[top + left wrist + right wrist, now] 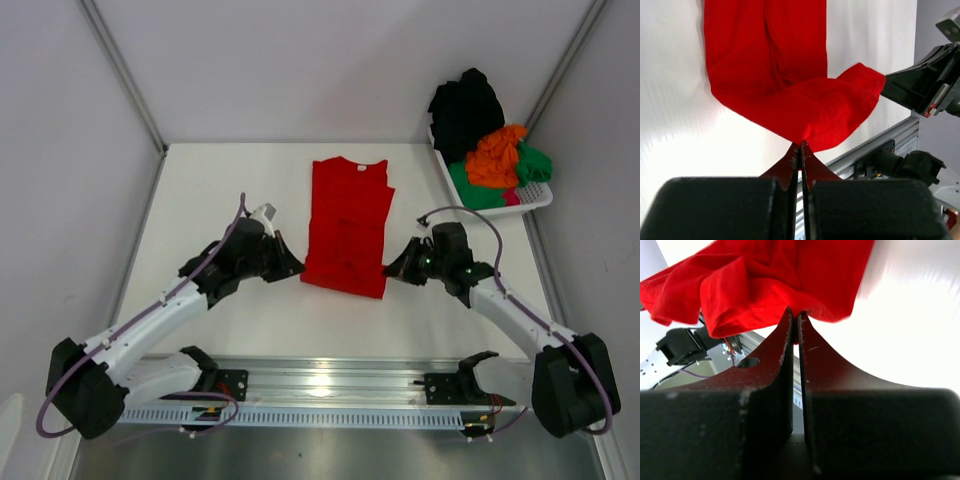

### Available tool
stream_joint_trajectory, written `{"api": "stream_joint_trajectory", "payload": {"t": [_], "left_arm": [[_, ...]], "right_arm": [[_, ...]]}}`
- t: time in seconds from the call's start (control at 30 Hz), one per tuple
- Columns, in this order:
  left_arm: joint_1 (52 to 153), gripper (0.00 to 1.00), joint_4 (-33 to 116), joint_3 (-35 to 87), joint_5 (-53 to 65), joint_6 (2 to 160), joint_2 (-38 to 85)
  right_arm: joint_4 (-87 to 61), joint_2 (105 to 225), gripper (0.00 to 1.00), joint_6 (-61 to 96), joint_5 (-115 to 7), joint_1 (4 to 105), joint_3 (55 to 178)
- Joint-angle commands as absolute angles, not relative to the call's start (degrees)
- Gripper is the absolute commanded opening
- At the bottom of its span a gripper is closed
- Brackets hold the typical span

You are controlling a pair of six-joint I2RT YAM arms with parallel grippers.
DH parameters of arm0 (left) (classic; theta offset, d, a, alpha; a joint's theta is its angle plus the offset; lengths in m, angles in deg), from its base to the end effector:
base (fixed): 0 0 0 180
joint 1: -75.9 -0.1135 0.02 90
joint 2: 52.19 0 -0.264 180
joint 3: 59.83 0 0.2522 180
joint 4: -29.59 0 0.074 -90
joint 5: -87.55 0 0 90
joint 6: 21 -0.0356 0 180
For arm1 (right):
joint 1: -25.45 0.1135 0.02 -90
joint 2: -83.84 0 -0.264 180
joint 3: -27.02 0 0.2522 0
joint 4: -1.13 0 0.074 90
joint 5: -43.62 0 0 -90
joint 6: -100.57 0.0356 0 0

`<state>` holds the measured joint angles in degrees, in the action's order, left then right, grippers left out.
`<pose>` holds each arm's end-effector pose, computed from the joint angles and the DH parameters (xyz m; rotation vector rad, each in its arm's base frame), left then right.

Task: Fold and stack the t-shirts
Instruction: Fold the tshirt

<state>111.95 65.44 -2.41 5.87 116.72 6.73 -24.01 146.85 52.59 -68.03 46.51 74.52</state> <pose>0.1770 -0.1352 0.2667 -0.1574 2.3861 -0.9188 0.2047 0.0929 0.2115 0.2309 2.4156 0.9749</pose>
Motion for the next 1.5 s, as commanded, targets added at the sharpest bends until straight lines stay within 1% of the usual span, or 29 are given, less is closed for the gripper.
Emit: {"api": "stream_joint_trajectory", "payload": {"t": [0.0,0.33,0.37,0.6,0.7,0.83,0.97,1.2,1.47], "left_arm": [[109.5,0.01,62.6,2.4,8.1,111.7,10.7],[103.0,0.01,59.3,13.1,14.2,108.8,23.5],[102.6,0.01,59.5,15.8,14.5,108.2,26.2],[99.9,0.01,59.3,24.1,18.5,107.8,38.3],[98.9,0.01,59.2,26.6,19.0,107.6,43.1],[97.9,0.01,58.8,29.3,19.6,107.3,47.4],[97.6,0.01,61.3,34.8,20.4,105.2,52.3],[97.0,0.0,60.8,36.2,20.9,105.1,57.1],[96.3,0.01,60.2,37.0,21.7,105.5,61.3]], "right_arm": [[-19.2,151.9,0.0,46.8,-71.2,44.4,80.7],[-17.3,169.4,0.0,41.6,-75.6,41.1,94.7],[-17.2,170.8,0.0,41.4,-75.7,40.8,95.9],[-18.5,183.2,0.0,39.3,-78.2,40.2,106.8],[-18.8,187.3,0.0,39.2,-78.5,39.3,108.8],[-18.3,191.1,0.0,39.1,-79.0,38.4,111.0],[-19.6,195.1,0.0,38.7,-79.3,37.5,113.5],[-19.1,195.9,0.0,38.4,-78.3,36.8,114.3],[-19.1,199.6,0.0,39.0,-78.3,36.7,114.9]]}}
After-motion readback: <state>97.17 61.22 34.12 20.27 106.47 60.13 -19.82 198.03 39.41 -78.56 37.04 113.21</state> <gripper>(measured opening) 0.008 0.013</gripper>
